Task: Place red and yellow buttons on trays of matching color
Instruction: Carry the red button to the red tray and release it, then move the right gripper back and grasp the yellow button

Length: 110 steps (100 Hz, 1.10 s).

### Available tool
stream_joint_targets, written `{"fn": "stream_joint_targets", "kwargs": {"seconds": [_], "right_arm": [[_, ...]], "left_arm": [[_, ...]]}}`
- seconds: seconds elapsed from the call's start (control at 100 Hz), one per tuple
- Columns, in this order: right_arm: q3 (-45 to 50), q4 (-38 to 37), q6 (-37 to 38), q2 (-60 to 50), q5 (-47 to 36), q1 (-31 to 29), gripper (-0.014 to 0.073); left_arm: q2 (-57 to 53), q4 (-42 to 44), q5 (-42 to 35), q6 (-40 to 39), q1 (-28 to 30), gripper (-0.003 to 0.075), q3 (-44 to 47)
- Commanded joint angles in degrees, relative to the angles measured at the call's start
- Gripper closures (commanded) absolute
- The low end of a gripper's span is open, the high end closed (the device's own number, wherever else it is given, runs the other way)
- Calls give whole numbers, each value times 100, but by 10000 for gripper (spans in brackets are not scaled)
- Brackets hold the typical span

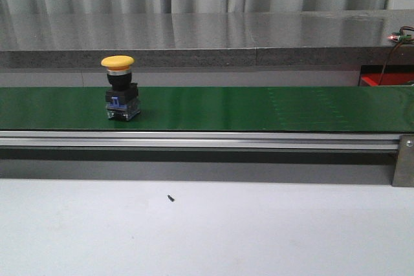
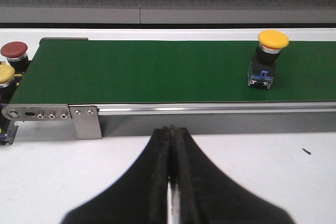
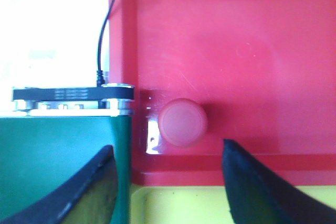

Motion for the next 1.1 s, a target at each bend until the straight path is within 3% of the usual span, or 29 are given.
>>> {"fn": "stream_joint_targets", "kwargs": {"seconds": [0.0, 0.38, 0.6, 0.74, 0.83, 0.95, 1.09], "right_arm": [[-143, 136, -10, -515, -63, 12, 144], [-143, 186, -16, -1160, 140, 562, 144], [-143, 186, -27, -1213, 121, 1169, 152], [-143, 186, -435, -1213, 209, 1640, 150], [-143, 197, -552, -1213, 238, 1956, 111], [-143, 212, -552, -1207, 288, 2354, -15], [-143, 212, -653, -1200, 296, 2814, 2]], "left_arm": [[51, -127, -392, -18, -50, 740, -157], [51, -127, -392, -18, -50, 740, -157], [51, -127, -392, -18, -50, 740, -157], [51, -127, -392, -18, -50, 740, -157], [51, -127, -392, -18, -50, 740, -157], [51, -127, -392, -18, -50, 740, -157], [51, -127, -392, -18, -50, 740, -157]]}}
